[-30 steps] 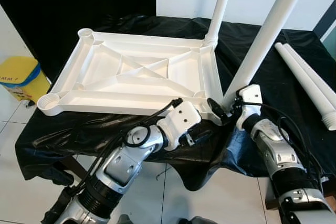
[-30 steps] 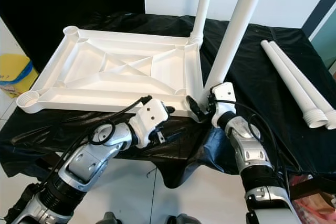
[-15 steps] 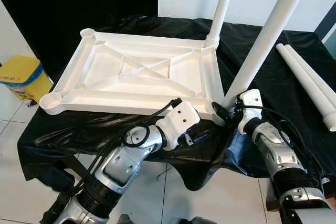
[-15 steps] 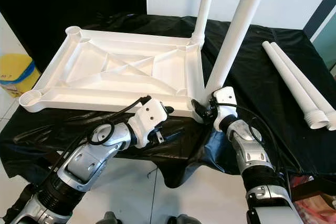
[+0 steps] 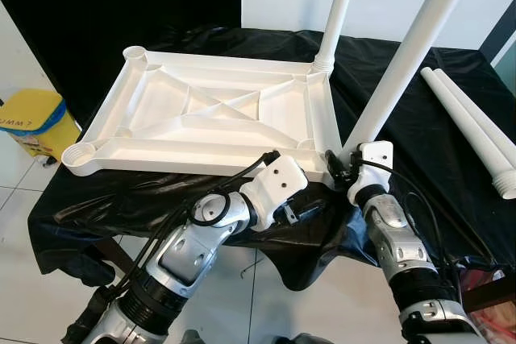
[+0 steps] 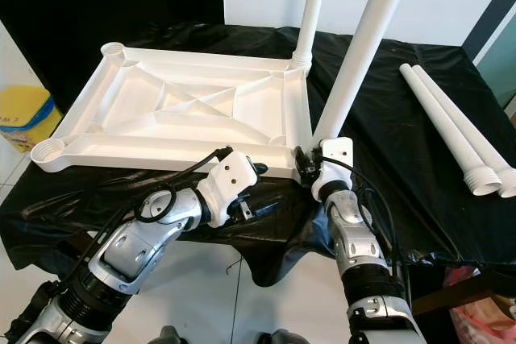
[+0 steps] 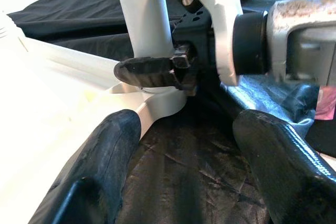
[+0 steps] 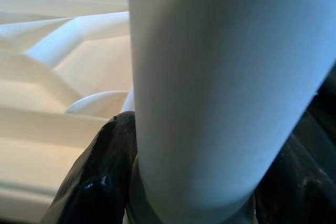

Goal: Building children table

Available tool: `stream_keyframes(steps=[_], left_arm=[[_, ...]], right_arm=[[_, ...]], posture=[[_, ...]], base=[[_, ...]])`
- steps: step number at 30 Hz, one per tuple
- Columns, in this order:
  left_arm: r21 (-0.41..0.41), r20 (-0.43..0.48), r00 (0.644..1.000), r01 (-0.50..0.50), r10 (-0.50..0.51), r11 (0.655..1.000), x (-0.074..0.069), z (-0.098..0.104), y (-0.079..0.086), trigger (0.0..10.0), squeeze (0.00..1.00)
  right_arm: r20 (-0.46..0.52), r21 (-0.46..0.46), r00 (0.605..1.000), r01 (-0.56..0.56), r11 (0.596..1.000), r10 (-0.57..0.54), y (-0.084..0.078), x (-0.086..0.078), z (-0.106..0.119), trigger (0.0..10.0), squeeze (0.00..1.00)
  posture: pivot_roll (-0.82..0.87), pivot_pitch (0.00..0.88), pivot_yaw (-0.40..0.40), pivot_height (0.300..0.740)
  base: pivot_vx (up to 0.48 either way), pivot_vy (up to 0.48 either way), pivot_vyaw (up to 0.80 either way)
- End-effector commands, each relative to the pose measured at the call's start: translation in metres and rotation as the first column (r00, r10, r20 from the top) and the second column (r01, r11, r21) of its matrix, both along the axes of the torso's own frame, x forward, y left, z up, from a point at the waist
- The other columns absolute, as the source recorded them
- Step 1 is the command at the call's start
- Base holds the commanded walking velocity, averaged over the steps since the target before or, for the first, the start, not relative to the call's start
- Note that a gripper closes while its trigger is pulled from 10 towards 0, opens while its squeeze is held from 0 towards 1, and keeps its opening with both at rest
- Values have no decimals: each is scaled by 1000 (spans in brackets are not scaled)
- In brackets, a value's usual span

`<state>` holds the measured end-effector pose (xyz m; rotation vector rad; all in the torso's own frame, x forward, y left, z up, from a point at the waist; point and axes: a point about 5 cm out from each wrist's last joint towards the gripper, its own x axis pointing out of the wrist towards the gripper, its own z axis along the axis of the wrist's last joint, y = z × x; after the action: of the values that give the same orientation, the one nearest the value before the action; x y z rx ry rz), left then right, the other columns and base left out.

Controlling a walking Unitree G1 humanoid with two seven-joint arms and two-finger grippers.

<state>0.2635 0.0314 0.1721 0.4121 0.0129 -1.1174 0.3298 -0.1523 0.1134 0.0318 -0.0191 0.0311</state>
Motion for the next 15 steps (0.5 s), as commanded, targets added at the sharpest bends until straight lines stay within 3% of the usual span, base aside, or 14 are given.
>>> stream_keyframes(steps=[1, 2, 5, 7, 15], left_arm=[[14, -4, 999, 32, -32, 999, -1, -1, -2, 10000, 0], [13, -5, 999, 31, -31, 999, -1, -1, -2, 10000, 0], [12, -5, 999, 32, -32, 999, -1, -1, -2, 10000, 0], [11, -5, 999, 33, -33, 999, -2, -1, -3, 10000, 0], [15, -5, 1000, 23, -23, 1000, -1, -1, 0, 10000, 0]], right_arm=[[-148, 45, 968, 212, 976, -204, -6, -9, -28, 10000, 0], [-167, 54, 948, 285, 957, -273, -6, -11, -30, 10000, 0], [-175, 75, 939, 311, 947, -295, 5, -10, -29, 10000, 0], [-158, 102, 958, 256, 961, -239, 16, -9, -24, 10000, 0], [-94, 113, 976, 204, 972, -194, 19, -8, -15, 10000, 0]], posture=[[5, 107, -60, 740], [6, 108, -61, 740], [8, 108, -61, 740], [8, 108, -60, 740], [17, 106, -62, 740]], base=[[0, 0, 0], [0, 0, 0], [0, 0, 0], [0, 0, 0], [0, 0, 0]])
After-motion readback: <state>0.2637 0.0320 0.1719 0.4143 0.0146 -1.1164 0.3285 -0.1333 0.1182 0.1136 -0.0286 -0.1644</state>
